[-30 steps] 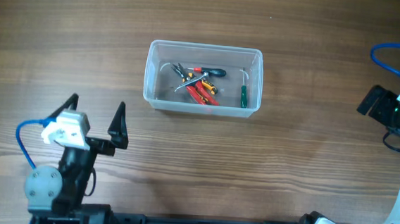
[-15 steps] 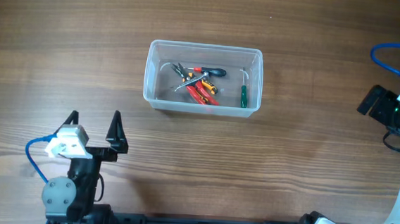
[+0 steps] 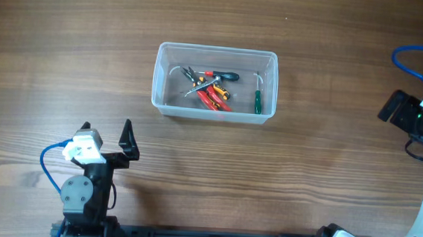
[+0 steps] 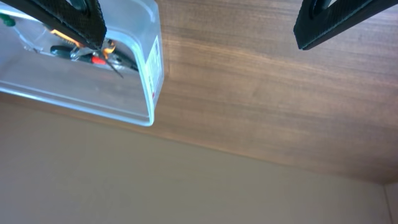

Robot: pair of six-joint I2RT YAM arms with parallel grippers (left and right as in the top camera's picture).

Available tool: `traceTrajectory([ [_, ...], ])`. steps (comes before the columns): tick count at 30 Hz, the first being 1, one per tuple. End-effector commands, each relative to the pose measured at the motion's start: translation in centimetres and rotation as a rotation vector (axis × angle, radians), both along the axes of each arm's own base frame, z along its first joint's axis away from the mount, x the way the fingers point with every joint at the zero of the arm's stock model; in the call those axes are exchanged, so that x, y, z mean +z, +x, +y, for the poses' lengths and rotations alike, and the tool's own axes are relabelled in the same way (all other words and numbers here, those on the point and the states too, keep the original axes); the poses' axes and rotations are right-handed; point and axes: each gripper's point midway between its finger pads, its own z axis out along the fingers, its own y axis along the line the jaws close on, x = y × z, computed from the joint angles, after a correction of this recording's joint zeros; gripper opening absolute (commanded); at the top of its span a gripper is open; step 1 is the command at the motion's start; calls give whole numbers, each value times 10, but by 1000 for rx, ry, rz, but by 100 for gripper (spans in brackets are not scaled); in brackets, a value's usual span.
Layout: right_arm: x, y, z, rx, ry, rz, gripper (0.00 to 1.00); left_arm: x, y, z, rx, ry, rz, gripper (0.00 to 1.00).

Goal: Pack container

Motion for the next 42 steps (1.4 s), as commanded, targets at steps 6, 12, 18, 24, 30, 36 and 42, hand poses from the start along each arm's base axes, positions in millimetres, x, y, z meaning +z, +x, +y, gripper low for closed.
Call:
traceTrajectory([
  [6, -1, 1, 1, -12, 13, -6, 100, 1, 0, 1, 4, 26, -13, 100],
  [12, -1, 1, 1, -12, 13, -6, 100, 0, 0, 1, 4, 26, -11, 100],
  [18, -1, 1, 1, -12, 13, -6, 100, 0, 0, 1, 4, 26, -11, 100],
  [24, -1, 1, 1, -12, 13, -6, 100, 0, 0, 1, 4, 26, -10, 100],
  [30, -1, 1, 1, -12, 13, -6, 100, 0, 0, 1, 3, 26, -11, 100],
  [36, -1, 1, 1, -12, 13, -6, 100, 0, 0, 1, 4, 26, -11, 100],
  [42, 13, -2, 2, -12, -7, -45, 100, 0, 0, 1, 4, 26, -10, 100],
])
